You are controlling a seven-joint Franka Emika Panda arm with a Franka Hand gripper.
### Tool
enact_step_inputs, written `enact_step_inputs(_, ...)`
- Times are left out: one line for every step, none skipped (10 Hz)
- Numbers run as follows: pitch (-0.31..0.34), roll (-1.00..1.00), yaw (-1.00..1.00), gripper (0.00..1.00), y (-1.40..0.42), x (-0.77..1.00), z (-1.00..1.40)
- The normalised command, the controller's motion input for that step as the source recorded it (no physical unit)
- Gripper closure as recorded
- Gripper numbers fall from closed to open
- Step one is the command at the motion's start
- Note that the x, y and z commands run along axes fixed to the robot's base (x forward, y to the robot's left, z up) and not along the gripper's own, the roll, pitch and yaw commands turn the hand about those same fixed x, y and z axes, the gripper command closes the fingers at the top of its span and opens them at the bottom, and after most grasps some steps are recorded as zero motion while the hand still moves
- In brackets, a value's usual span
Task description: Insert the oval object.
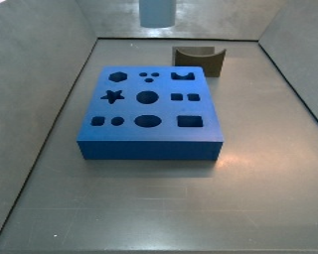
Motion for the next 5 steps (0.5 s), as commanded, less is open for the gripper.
enact_step_inputs(-0.031, 0.0, -0.05, 1.0, 0.18, 0.21, -1.0)
enact_step_inputs(-0.023, 0.04, -0.03, 1.0, 0.08, 0.01, -1.0)
enact_step_inputs(-0.074, 0.03, -0.07, 1.0, 0.0, 0.0, -1.0)
enact_step_inputs(-0.064, 0.03, -0.09, 1.0, 0.0, -0.15, -1.0)
enact_step_inputs(-0.027, 0.14, -0.07, 1.0, 0.0, -0.19, -1.0)
